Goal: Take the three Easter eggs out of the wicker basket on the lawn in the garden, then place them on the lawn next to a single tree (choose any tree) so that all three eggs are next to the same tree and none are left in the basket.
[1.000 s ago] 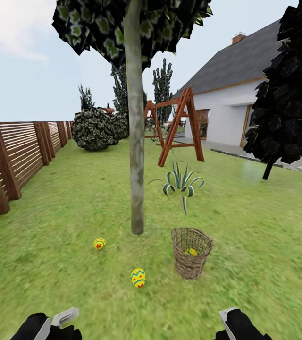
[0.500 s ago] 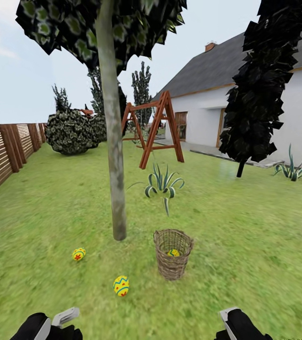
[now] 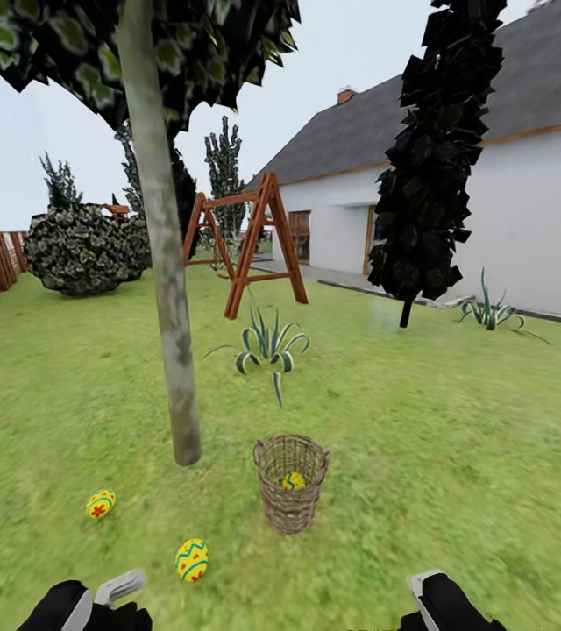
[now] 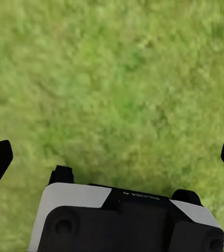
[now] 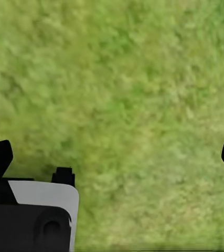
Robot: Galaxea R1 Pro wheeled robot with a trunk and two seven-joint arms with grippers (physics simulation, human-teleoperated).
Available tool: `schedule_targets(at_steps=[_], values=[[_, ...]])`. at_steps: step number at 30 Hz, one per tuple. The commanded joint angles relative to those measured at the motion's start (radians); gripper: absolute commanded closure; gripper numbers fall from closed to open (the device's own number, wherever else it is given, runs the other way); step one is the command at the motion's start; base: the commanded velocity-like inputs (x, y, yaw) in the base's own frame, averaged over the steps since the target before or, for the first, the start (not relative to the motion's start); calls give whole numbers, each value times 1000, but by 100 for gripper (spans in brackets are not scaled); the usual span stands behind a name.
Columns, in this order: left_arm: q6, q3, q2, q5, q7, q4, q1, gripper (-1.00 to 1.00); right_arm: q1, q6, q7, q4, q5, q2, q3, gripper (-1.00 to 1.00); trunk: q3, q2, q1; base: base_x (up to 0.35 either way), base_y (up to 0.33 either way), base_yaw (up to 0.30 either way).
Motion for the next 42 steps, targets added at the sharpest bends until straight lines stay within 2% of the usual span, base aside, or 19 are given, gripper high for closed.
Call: schedule_targets(at_steps=[1, 9, 15, 17, 19, 21, 28, 32, 42], values=[[6, 8, -1, -5, -6, -1, 0, -100, -1, 5, 1, -1, 5, -1, 6, -100, 2, 6, -4, -65, -117, -284], [7, 11, -8, -4, -5, 11, 0, -100, -1, 5, 1, 0, 8, -1, 7, -100, 29, 62, -34, -48, -249, -261], [12, 18, 2, -2, -13, 10, 0, -100, -1, 5, 1, 0, 8, -1, 6, -100, 48, 104, -57, -1, -284, -226], [14, 19, 18, -3, -13, 11, 0, -100, -1, 5, 1, 0, 6, -2, 5, -100, 54, 118, -65, 0, -285, -225], [16, 19, 63, 0, -16, 9, 0, -100, -1, 5, 1, 0, 6, -2, 4, -100, 61, 132, -73, 0, -283, -224], [17, 18, 80, 1, -20, 9, 0, -100, -1, 5, 1, 0, 6, -3, 3, -100, 67, 146, -80, 0, -282, -220], [18, 14, 85, -1, -22, 11, 0, -100, -1, 7, 1, -8, 5, -6, 1, -100, 89, 195, -107, 0, -272, -195], [16, 16, 85, -3, -17, 11, 0, -100, -1, 7, 1, -8, 5, -8, -1, -100, 101, 223, -123, 36, -50, -51], [15, 16, 85, -2, -19, 14, 0, -100, -1, 6, 1, -8, 5, -8, -1, -100, 133, 293, -161, 302, -7, -3]])
